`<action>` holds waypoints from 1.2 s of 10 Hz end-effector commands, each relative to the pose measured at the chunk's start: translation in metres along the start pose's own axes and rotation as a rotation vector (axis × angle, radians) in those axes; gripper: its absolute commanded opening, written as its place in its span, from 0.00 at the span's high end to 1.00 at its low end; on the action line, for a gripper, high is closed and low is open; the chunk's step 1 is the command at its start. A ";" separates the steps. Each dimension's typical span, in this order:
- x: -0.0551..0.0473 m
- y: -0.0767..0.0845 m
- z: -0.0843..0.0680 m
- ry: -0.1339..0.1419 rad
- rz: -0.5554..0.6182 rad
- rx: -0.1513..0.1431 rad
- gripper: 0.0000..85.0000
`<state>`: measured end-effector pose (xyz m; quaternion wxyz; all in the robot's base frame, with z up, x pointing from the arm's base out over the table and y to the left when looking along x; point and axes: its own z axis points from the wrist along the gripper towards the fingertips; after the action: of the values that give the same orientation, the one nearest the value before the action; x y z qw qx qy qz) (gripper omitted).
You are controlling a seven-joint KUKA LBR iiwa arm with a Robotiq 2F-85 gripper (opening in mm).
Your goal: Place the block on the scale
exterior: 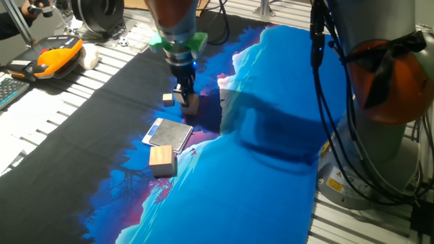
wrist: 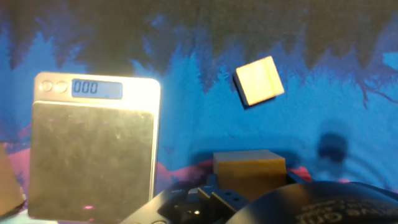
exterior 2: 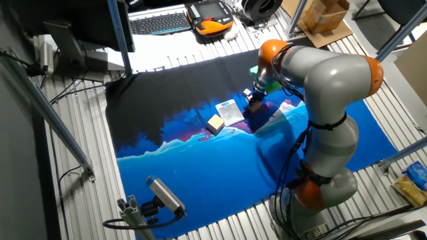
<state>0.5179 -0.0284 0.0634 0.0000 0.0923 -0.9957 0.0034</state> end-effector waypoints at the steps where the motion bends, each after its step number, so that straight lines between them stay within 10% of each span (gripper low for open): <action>1: 0.002 0.001 -0.009 0.009 0.031 -0.002 1.00; 5: 0.008 0.014 -0.048 0.077 0.282 -0.058 1.00; 12: -0.011 0.063 -0.065 0.077 0.609 -0.085 1.00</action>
<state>0.5174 0.0372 0.1269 0.0403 -0.2131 -0.9756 -0.0344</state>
